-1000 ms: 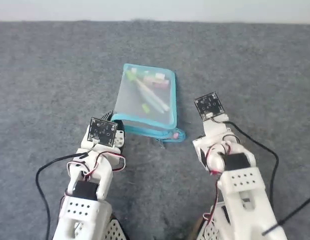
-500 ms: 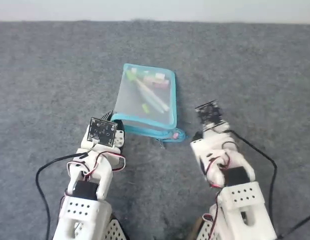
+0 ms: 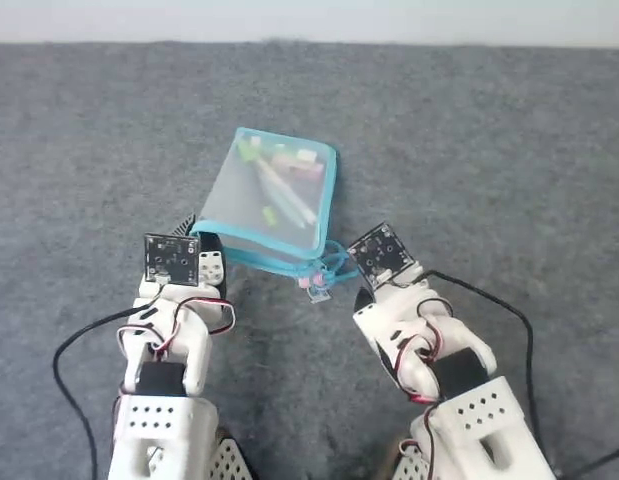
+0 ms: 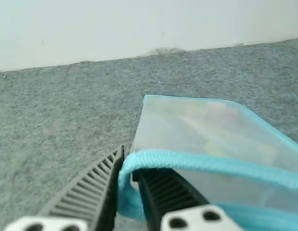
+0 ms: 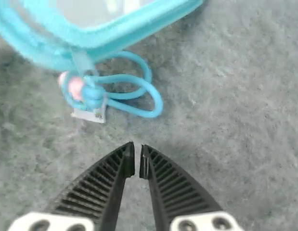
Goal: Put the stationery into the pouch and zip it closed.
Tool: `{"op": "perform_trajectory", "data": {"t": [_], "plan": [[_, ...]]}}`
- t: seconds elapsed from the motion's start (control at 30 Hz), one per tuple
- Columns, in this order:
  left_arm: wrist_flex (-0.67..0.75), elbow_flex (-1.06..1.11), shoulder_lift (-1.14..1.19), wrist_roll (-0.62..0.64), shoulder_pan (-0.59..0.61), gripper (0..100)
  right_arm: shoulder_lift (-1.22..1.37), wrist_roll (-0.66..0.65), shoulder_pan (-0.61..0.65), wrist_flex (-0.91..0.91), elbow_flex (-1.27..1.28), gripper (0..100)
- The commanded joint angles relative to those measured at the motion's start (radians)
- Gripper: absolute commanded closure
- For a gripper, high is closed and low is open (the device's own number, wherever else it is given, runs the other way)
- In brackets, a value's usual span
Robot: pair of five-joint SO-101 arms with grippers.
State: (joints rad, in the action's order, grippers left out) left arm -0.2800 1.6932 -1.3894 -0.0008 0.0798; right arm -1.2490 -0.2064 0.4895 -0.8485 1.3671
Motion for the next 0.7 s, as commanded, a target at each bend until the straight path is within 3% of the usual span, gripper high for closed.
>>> {"op": "perform_trajectory", "data": {"t": [0.0, 0.17, 0.3, 0.5, 0.67], "plan": [[0.046, -0.084, 0.005, 0.020, 0.011, 99, 0.028, -0.008, 0.053, 0.001, -0.097, 95.0], [0.046, -0.084, 0.005, 0.020, 0.011, 99, 0.208, 0.058, 0.176, 0.101, -0.150, 95.0], [0.046, -0.077, 0.006, 0.020, 0.009, 99, 0.372, 0.140, 0.203, 0.222, -0.210, 93.5], [0.048, -0.068, 0.005, 0.020, 0.009, 99, 0.587, 0.255, 0.205, 0.341, -0.296, 71.7], [0.048, -0.065, 0.005, 0.018, -0.020, 99, 0.745, 0.258, 0.202, 0.403, -0.351, 69.3]]}}
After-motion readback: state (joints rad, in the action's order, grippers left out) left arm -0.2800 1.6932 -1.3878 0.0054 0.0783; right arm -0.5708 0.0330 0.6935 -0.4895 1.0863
